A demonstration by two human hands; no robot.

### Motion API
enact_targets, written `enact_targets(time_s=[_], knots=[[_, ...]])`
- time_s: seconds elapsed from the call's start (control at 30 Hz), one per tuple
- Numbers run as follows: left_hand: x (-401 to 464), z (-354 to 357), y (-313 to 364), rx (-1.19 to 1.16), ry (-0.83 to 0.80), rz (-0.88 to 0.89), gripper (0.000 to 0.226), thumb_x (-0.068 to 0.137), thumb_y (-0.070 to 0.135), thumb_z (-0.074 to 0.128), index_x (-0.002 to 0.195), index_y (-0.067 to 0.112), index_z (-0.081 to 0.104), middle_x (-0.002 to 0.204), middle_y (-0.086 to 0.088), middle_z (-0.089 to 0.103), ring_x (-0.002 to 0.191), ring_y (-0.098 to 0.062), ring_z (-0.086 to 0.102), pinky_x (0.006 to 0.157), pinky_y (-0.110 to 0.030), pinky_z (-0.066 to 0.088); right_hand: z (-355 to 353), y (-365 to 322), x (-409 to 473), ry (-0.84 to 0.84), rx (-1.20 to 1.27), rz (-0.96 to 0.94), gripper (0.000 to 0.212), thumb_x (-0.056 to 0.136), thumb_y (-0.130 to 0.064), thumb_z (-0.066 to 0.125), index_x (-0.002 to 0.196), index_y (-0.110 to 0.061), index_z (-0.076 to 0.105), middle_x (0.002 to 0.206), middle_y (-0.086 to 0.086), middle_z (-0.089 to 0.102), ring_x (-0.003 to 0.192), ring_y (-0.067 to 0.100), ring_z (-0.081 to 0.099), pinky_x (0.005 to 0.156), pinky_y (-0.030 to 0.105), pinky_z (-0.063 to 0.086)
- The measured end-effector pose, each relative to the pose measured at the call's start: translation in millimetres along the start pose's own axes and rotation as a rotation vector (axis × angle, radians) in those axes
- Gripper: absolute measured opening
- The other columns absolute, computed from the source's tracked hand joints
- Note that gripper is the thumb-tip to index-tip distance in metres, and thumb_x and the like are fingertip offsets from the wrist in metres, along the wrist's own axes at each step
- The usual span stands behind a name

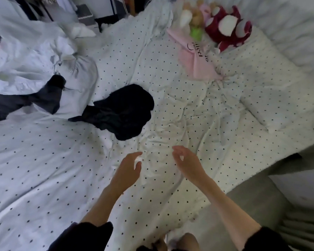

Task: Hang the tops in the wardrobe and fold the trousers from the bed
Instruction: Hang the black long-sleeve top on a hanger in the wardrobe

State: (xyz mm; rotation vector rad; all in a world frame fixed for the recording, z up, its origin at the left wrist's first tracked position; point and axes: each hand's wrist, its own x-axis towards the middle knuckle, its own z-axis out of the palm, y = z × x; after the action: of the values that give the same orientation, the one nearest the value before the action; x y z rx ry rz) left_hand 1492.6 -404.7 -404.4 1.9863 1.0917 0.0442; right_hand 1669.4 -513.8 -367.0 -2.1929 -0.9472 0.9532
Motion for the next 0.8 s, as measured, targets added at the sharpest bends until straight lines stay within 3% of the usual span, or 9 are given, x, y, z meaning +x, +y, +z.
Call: enact_targets(time_s=[0.13, 0.3, 0.43, 0.5, 0.57, 0.67, 0.8], knots=[[72, 11, -17, 0.052, -0.023, -0.098, 0.043, 0.098, 0.016, 0.042, 0.140, 0.018, 0.037, 0.143, -0.003, 0.039, 0.133, -0.019, 0.034, 0.108, -0.030, 0.028, 10, 17, 86, -0.095, -0.126, 0.002, 0.039, 0.099, -0.026, 0.041, 0.137, -0.016, 0.044, 0.140, 0.001, 0.046, 0.129, 0.016, 0.042, 0.103, 0.024, 0.029], [156, 35, -64, 0.171, 0.027, -0.245, 0.047, 0.096, 0.013, 0.041, 0.142, 0.017, 0.033, 0.147, -0.002, 0.032, 0.133, -0.021, 0.031, 0.105, -0.032, 0.032, 46, 52, 201, -0.202, -0.373, -0.123, 0.046, 0.100, -0.026, 0.039, 0.144, -0.014, 0.034, 0.150, 0.006, 0.032, 0.139, 0.022, 0.026, 0.112, 0.033, 0.025], [199, 58, -104, 0.517, 0.173, -0.276, 0.058, 0.094, 0.009, 0.045, 0.147, 0.013, 0.020, 0.154, -0.006, 0.020, 0.142, -0.022, 0.014, 0.115, -0.036, 0.018, 79, 86, 247, -0.231, -0.731, -0.260, 0.055, 0.100, -0.037, 0.035, 0.150, -0.023, 0.016, 0.159, 0.003, -0.001, 0.146, 0.022, -0.001, 0.118, 0.042, 0.006], [219, 68, -126, 0.678, 0.198, -0.277, 0.057, 0.096, 0.016, 0.043, 0.148, 0.014, 0.018, 0.154, -0.005, 0.019, 0.143, -0.022, 0.013, 0.115, -0.037, 0.014, 93, 110, 263, -0.237, -0.818, -0.322, 0.056, 0.099, -0.041, 0.035, 0.150, -0.025, 0.015, 0.159, 0.004, -0.006, 0.146, 0.024, -0.006, 0.117, 0.045, 0.004], [231, 73, -139, 0.713, 0.238, -0.256, 0.047, 0.097, 0.019, 0.045, 0.142, 0.015, 0.033, 0.145, -0.004, 0.037, 0.137, -0.021, 0.028, 0.113, -0.037, 0.016, 100, 129, 267, -0.234, -0.840, -0.378, 0.055, 0.098, -0.041, 0.037, 0.149, -0.025, 0.021, 0.159, 0.006, -0.004, 0.146, 0.025, -0.006, 0.117, 0.045, 0.003], [237, 73, -137, 0.582, 0.374, -0.240, 0.025, 0.093, 0.013, 0.051, 0.117, 0.013, 0.061, 0.112, -0.002, 0.064, 0.111, -0.020, 0.054, 0.103, -0.031, 0.025, 101, 138, 266, -0.216, -0.752, -0.420, 0.050, 0.098, -0.036, 0.040, 0.146, -0.021, 0.032, 0.159, 0.006, 0.004, 0.147, 0.025, 0.000, 0.117, 0.045, 0.003], [206, 75, -113, 0.438, 0.197, -0.280, 0.016, 0.093, 0.016, 0.052, 0.104, 0.011, 0.062, 0.087, -0.005, 0.066, 0.082, -0.024, 0.060, 0.076, -0.027, 0.039, 89, 131, 256, -0.285, -0.656, -0.423, 0.040, 0.098, -0.027, 0.041, 0.136, -0.017, 0.046, 0.153, 0.006, 0.026, 0.144, 0.020, 0.019, 0.113, 0.042, 0.019]])
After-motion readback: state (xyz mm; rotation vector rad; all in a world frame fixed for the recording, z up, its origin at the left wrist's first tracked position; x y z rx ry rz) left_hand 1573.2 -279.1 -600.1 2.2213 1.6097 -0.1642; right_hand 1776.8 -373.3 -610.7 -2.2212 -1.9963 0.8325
